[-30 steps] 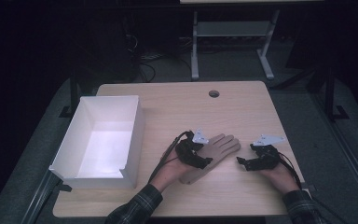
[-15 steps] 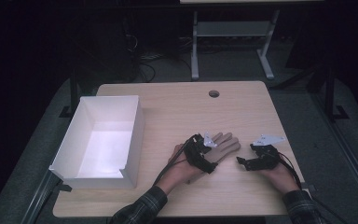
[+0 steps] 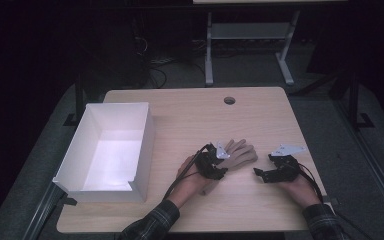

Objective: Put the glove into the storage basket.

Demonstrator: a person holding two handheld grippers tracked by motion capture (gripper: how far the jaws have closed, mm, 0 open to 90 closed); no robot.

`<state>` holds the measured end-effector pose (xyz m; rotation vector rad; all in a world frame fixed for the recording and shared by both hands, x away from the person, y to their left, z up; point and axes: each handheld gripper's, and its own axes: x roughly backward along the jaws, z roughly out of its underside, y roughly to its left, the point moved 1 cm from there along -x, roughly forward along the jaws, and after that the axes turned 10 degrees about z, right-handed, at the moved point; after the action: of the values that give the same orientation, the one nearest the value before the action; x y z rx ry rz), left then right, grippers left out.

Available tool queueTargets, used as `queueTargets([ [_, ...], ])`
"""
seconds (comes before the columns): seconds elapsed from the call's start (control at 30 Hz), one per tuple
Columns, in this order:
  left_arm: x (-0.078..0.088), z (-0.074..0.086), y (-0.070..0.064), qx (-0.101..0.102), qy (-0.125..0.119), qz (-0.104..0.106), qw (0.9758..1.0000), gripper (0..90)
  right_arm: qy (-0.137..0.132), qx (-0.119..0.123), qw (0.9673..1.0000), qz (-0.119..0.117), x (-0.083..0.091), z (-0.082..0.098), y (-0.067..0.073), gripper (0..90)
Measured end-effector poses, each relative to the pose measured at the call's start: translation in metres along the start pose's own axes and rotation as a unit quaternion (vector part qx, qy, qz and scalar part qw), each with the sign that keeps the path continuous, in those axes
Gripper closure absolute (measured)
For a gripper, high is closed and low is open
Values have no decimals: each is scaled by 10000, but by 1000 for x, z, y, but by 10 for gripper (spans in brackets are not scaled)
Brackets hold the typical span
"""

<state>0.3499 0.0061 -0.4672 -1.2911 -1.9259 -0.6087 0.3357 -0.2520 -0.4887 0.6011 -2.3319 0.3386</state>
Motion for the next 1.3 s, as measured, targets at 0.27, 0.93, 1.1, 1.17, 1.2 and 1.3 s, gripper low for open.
queueTargets([
  [0.27, 4, 1, 5, 162, -95, 68, 9998, 686, -3, 13, 10000, 5, 0, 0, 0, 166],
  [0.93, 82, -16, 32, 957, -700, 518, 9916, 686, -6, 10, 10000, 5, 0, 0, 0, 165],
  [1.1, 111, -23, 37, 1031, -752, 456, 9908, 686, -5, 19, 10000, 5, 0, 0, 0, 165],
  [1.17, 121, -24, 39, 1036, -746, 432, 9909, 686, -5, 16, 10000, 3, 0, 0, 0, 166],
  [1.2, 127, -24, 40, 1067, -762, 423, 9905, 685, -5, 14, 10000, 2, 0, 0, 0, 165],
  [1.3, 144, -23, 45, 1043, -710, 321, 9915, 685, -6, 13, 10000, 3, 0, 0, 0, 165],
])
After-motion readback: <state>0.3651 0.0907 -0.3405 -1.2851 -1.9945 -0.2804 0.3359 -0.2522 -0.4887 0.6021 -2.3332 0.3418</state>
